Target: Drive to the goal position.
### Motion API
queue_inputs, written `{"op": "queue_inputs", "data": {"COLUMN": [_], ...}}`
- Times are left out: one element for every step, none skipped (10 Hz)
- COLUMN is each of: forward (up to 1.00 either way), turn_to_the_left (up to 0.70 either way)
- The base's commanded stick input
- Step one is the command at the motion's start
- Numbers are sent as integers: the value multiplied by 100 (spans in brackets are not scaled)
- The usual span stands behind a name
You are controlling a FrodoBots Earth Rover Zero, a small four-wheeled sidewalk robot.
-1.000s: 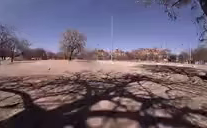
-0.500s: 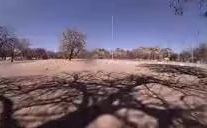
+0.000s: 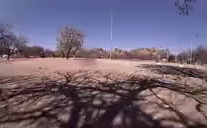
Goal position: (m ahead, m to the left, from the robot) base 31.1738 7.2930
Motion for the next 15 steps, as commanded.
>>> {"op": "queue_inputs", "data": {"forward": [100, 100, 100, 100, 100, 100, 100, 100, 100, 100, 100, 100, 100, 100, 100], "turn_to_the_left": [0, 0, 0, 0, 0, 0, 0, 0, 0, 0, 0, 0, 0, 0, 0]}}
